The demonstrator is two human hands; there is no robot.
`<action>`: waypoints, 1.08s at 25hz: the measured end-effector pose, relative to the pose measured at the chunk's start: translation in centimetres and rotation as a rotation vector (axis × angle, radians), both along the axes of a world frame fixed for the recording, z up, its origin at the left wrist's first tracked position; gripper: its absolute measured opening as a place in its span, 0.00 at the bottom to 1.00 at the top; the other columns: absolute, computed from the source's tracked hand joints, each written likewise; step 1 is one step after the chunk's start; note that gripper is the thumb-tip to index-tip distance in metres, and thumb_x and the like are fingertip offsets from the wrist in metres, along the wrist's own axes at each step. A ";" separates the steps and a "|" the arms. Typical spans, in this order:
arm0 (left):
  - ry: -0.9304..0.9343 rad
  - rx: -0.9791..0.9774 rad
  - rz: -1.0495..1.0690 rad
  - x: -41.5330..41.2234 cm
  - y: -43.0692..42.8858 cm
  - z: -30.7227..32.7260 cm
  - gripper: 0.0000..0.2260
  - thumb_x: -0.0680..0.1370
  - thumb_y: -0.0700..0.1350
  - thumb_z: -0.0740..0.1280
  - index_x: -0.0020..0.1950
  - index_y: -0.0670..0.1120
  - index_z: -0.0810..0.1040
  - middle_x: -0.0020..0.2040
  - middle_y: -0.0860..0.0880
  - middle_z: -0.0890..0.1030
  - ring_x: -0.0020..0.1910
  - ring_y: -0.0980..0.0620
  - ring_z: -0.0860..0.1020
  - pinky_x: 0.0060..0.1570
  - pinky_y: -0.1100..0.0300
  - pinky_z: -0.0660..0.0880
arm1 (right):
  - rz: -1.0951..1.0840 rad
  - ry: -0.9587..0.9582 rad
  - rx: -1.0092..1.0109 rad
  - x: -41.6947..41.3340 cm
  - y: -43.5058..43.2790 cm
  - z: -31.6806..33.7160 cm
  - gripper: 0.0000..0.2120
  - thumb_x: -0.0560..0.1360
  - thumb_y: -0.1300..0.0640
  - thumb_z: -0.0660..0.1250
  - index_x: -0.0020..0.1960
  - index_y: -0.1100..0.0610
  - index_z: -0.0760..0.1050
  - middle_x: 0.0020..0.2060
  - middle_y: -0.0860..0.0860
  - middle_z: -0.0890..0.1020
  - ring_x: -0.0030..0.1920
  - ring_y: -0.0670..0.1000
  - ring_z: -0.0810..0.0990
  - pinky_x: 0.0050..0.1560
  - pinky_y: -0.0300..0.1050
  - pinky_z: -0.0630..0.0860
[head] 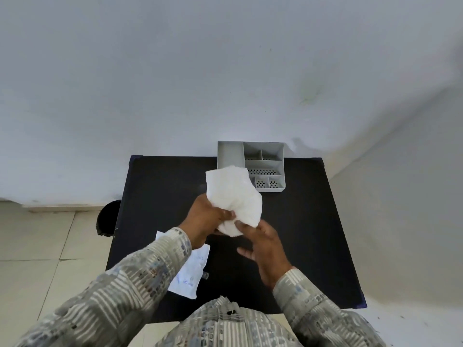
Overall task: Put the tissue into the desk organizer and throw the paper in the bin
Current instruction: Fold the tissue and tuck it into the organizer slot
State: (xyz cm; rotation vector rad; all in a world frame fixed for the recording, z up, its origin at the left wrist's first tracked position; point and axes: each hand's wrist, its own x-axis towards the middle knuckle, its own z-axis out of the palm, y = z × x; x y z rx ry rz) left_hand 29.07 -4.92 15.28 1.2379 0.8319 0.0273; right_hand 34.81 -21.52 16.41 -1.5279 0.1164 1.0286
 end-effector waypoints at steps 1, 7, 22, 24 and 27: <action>0.013 -0.013 -0.033 0.2 0.3 0.1 0.19 0.74 0.32 0.78 0.62 0.45 0.83 0.56 0.43 0.88 0.55 0.42 0.87 0.47 0.44 0.87 | -0.019 0.109 0.077 1.1 -0.2 -0.2 0.17 0.77 0.52 0.75 0.65 0.48 0.81 0.59 0.51 0.88 0.63 0.56 0.85 0.65 0.68 0.80; 0.177 0.115 -0.065 2.7 -1.5 -1.0 0.19 0.72 0.39 0.81 0.62 0.47 0.82 0.53 0.46 0.88 0.51 0.45 0.87 0.39 0.51 0.86 | 0.043 0.033 0.031 4.4 -0.2 -2.6 0.17 0.82 0.62 0.69 0.69 0.51 0.76 0.64 0.58 0.84 0.61 0.60 0.85 0.48 0.57 0.88; 0.390 0.081 0.264 6.5 -2.5 -4.3 0.26 0.74 0.72 0.68 0.40 0.48 0.82 0.33 0.49 0.83 0.27 0.47 0.79 0.25 0.56 0.74 | -0.026 0.338 0.071 9.0 -1.9 -6.9 0.19 0.80 0.70 0.68 0.66 0.52 0.78 0.63 0.56 0.85 0.59 0.59 0.86 0.43 0.51 0.87; 0.350 -0.002 0.404 6.9 -1.1 -6.1 0.22 0.78 0.65 0.68 0.47 0.47 0.84 0.42 0.44 0.87 0.27 0.47 0.79 0.28 0.57 0.73 | -0.078 0.370 0.050 9.5 -2.3 -7.8 0.19 0.80 0.71 0.67 0.67 0.53 0.78 0.65 0.58 0.84 0.57 0.58 0.85 0.38 0.47 0.85; 0.301 -0.080 0.539 8.7 1.5 -9.1 0.03 0.82 0.43 0.68 0.50 0.48 0.82 0.54 0.40 0.88 0.33 0.48 0.81 0.31 0.56 0.77 | -0.153 0.390 0.012 9.9 -2.3 -8.9 0.20 0.81 0.70 0.66 0.71 0.57 0.76 0.68 0.61 0.82 0.52 0.56 0.84 0.33 0.43 0.82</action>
